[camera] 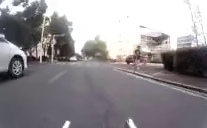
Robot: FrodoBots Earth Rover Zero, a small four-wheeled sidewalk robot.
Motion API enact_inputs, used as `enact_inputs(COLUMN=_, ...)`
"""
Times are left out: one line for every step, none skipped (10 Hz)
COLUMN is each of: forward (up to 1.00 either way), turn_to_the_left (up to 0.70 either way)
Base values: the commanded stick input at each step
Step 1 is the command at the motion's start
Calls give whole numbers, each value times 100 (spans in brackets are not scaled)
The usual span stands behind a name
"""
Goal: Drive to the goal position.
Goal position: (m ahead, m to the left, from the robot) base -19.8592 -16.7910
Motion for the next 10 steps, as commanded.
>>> enact_inputs(forward=70, turn_to_the_left=-14)
enact_inputs(forward=70, turn_to_the_left=-10)
enact_inputs(forward=70, turn_to_the_left=-2)
enact_inputs(forward=70, turn_to_the_left=0)
enact_inputs(forward=70, turn_to_the_left=0)
enact_inputs(forward=70, turn_to_the_left=0)
enact_inputs(forward=70, turn_to_the_left=0)
enact_inputs(forward=70, turn_to_the_left=0)
enact_inputs(forward=70, turn_to_the_left=0)
enact_inputs(forward=70, turn_to_the_left=0)
